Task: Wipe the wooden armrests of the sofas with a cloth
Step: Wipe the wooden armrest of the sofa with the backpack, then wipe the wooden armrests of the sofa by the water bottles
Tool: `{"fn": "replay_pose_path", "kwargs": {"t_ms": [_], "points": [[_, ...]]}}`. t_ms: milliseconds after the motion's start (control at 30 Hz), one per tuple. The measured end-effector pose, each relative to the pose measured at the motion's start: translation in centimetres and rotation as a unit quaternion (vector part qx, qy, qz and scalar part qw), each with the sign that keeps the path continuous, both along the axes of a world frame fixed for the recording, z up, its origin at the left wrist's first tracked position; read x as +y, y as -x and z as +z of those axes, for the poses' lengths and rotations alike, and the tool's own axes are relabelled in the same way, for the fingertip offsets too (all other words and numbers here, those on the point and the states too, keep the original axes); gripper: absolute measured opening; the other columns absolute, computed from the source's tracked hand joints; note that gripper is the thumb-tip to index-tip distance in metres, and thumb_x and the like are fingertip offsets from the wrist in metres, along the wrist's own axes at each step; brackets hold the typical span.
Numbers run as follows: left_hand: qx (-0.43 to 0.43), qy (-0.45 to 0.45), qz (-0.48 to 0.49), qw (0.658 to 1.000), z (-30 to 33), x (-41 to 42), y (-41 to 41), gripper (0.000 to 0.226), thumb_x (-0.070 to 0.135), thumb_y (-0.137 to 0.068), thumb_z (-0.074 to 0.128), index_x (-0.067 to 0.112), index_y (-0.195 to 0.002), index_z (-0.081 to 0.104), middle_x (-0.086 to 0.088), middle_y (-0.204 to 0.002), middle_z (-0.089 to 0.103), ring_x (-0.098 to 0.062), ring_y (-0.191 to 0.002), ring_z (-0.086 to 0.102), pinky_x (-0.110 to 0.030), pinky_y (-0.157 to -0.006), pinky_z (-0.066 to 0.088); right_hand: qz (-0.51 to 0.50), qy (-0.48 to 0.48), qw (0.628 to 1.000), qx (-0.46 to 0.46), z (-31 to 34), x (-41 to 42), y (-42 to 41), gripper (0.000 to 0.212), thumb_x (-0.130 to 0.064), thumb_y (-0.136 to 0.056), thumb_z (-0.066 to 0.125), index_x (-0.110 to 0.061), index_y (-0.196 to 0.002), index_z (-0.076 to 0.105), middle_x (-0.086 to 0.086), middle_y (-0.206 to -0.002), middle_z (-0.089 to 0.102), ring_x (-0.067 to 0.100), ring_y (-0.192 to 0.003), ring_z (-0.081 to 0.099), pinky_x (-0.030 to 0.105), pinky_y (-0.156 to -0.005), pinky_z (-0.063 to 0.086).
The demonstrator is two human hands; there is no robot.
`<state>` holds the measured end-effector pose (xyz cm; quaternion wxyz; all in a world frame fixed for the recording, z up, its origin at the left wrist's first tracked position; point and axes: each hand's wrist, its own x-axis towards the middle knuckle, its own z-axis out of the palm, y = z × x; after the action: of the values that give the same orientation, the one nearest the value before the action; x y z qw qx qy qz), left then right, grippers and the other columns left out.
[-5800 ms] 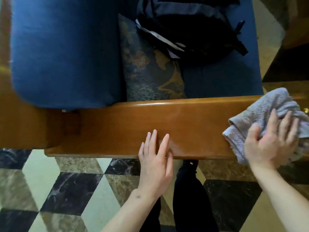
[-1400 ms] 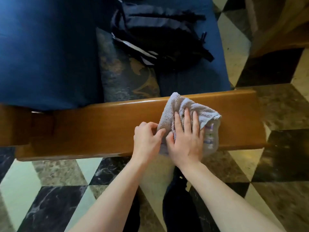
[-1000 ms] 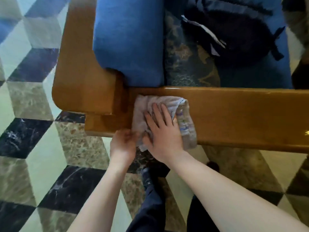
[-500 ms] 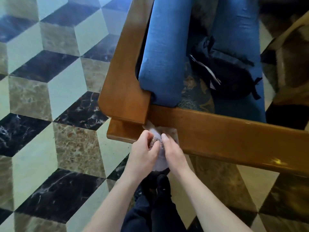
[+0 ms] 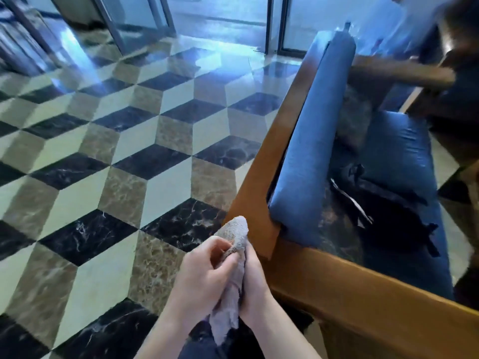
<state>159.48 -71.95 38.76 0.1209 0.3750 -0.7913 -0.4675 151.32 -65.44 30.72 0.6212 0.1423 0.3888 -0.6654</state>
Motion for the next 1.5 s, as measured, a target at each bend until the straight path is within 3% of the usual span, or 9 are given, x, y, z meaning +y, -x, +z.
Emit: {"fn": "replay_pose_path", "kwargs": {"t_ms": [167, 300, 500, 667, 900, 1067, 1167, 1367, 1500], "points": [[0.050, 0.020, 0.011, 0.999, 3.1, -7.7, -3.5, 0.005, 0.031, -0.096, 0.070, 0.033, -0.094, 0.074, 0.021, -0.079, 0.076, 0.000, -0.073, 0.072, -0.008, -0.060, 0.050, 0.032, 0.019, 0.999, 0.017, 3.4, -8.3, -1.8, 0.062, -0.063, -0.093, 0.055, -0.011, -0.112, 0.082, 0.019, -0.115, 0.078, 0.033, -0.107, 0.077, 0.043, -0.088, 0.063], [0.079, 0.024, 0.093, 0.992, 4.3, -18.9, -8.2, 0.021, 0.060, -0.087, 0.060, 0.045, -0.098, 0.068, 0.012, -0.081, 0.076, -0.008, -0.071, 0.072, -0.016, -0.057, 0.053, -0.001, 0.027, 0.999, 0.022, 5.2, -17.5, -4.1, 0.055, -0.032, -0.110, 0.035, -0.008, -0.094, 0.083, 0.017, -0.100, 0.077, 0.031, -0.093, 0.072, 0.041, -0.086, 0.060], [0.035, -0.003, 0.141, 0.989, 3.0, -35.5, -15.0, 0.015, 0.027, -0.096, 0.070, 0.042, -0.094, 0.069, 0.005, -0.078, 0.077, -0.013, -0.065, 0.071, -0.028, -0.061, 0.057, 0.046, 0.004, 0.990, 0.134, 7.3, -30.6, -6.4, 0.005, -0.006, -0.085, 0.069, -0.003, -0.084, 0.066, 0.017, -0.081, 0.068, 0.025, -0.071, 0.067, 0.033, -0.069, 0.059], [0.044, -0.004, 0.119, 0.992, 2.6, -42.8, -13.9, 0.018, 0.026, -0.095, 0.070, 0.043, -0.092, 0.069, 0.005, -0.077, 0.076, -0.012, -0.069, 0.071, -0.022, -0.064, 0.055, 0.042, -0.096, 0.849, 0.518, 7.8, -37.0, -4.5, 0.038, -0.015, -0.082, 0.085, -0.029, -0.116, 0.073, -0.002, -0.101, 0.081, 0.020, -0.093, 0.078, 0.046, -0.088, 0.064], [0.030, 0.032, 0.051, 0.998, 2.2, -50.2, -4.6, 0.013, 0.027, -0.097, 0.067, 0.035, -0.088, 0.067, 0.020, -0.080, 0.072, -0.006, -0.068, 0.070, -0.019, -0.057, 0.055, -0.023, -0.146, 0.754, 0.640, 7.0, -43.5, 2.1, 0.050, -0.027, -0.083, 0.083, -0.036, -0.130, 0.067, -0.016, -0.098, 0.079, 0.003, -0.086, 0.076, 0.027, -0.075, 0.064], [0.004, 0.063, 0.010, 0.998, 0.9, -56.0, 5.8, 0.006, 0.028, -0.098, 0.065, 0.034, -0.100, 0.066, 0.016, -0.087, 0.072, 0.002, -0.080, 0.067, -0.011, -0.065, 0.050, -0.147, -0.165, 0.788, 0.574, 5.0, -49.2, 9.5, 0.035, -0.024, -0.090, 0.081, -0.034, -0.121, 0.071, -0.017, -0.097, 0.079, 0.003, -0.090, 0.075, 0.020, -0.078, 0.061], [-0.035, 0.099, -0.030, 0.994, 0.1, -59.5, 13.0, 0.033, 0.031, -0.099, 0.062, 0.024, -0.132, 0.063, 0.008, -0.123, 0.068, -0.007, -0.109, 0.064, -0.031, -0.096, 0.054, -0.195, -0.172, 0.818, 0.513, 4.0, -52.9, 15.0, 0.025, -0.024, -0.092, 0.079, -0.032, -0.115, 0.072, -0.012, -0.097, 0.080, 0.007, -0.091, 0.076, 0.032, -0.082, 0.064], [-0.131, 0.190, -0.110, 0.967, 0.2, -67.4, 28.7, 0.061, 0.052, -0.102, 0.046, 0.040, -0.159, 0.029, 0.003, -0.169, 0.027, -0.021, -0.156, 0.019, -0.046, -0.124, 0.021, -0.226, -0.184, 0.807, 0.514, 4.9, -60.8, 30.0, 0.028, -0.026, -0.094, 0.077, -0.029, -0.121, 0.071, -0.014, -0.098, 0.079, 0.003, -0.092, 0.075, 0.026, -0.081, 0.062], [-0.134, 0.233, -0.137, 0.953, 0.3, -72.6, 38.0, 0.069, 0.069, -0.096, 0.022, 0.050, -0.161, 0.007, 0.007, -0.173, -0.009, -0.023, -0.158, -0.018, -0.051, -0.125, -0.007, -0.244, -0.214, 0.794, 0.515, 6.0, -64.8, 38.6, 0.032, -0.027, -0.095, 0.077, -0.029, -0.125, 0.069, -0.012, -0.106, 0.077, 0.004, -0.096, 0.073, 0.029, -0.088, 0.060]]}}
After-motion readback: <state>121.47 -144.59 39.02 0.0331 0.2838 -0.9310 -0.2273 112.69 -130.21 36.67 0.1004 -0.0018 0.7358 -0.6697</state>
